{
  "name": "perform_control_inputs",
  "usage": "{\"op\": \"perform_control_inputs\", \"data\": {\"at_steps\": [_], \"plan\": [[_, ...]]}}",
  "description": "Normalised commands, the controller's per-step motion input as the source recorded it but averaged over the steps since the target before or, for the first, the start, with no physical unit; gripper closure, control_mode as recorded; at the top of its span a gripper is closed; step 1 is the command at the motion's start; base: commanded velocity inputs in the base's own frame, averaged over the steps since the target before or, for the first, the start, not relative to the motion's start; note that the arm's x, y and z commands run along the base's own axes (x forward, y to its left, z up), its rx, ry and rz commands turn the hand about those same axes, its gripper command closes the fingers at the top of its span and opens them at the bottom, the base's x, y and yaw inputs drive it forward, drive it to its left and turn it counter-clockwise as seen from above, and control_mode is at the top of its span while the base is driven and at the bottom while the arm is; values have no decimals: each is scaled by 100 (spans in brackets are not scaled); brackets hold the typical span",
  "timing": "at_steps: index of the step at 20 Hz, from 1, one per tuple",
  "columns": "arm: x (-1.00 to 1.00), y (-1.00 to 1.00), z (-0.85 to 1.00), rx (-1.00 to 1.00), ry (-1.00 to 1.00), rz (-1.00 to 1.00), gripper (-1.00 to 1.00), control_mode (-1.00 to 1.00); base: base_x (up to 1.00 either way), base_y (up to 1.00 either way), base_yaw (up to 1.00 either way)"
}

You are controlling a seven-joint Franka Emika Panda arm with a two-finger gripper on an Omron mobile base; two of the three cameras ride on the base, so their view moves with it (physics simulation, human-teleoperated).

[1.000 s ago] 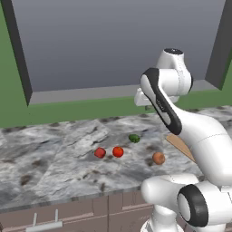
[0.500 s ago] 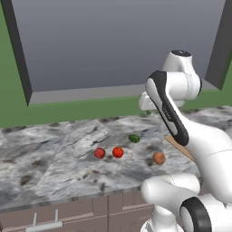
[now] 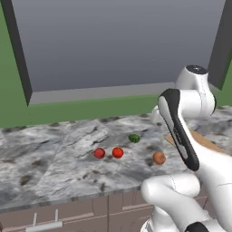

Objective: Place the avocado, onion, tomato, and bell pepper on the cutting board.

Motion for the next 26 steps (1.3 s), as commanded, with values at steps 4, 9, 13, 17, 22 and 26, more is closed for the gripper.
{"op": "perform_control_inputs", "data": {"at_steps": [4, 9, 13, 17, 22, 26], "plan": [[-6, -29, -28, 0, 0, 0, -100, -100, 0, 0, 0], [0, -25, -33, 0, 1, 0, -100, -100, 0, 0, 0], [0, -4, -34, 0, 1, 0, -100, -100, 0, 0, 0], [0, 0, -34, 0, 0, 0, -100, -100, 0, 0, 0], [3, 0, -34, 0, 0, 0, -100, -100, 0, 0, 0], [13, 0, -34, -2, 1, 0, -100, -100, 0, 0, 0]]}}
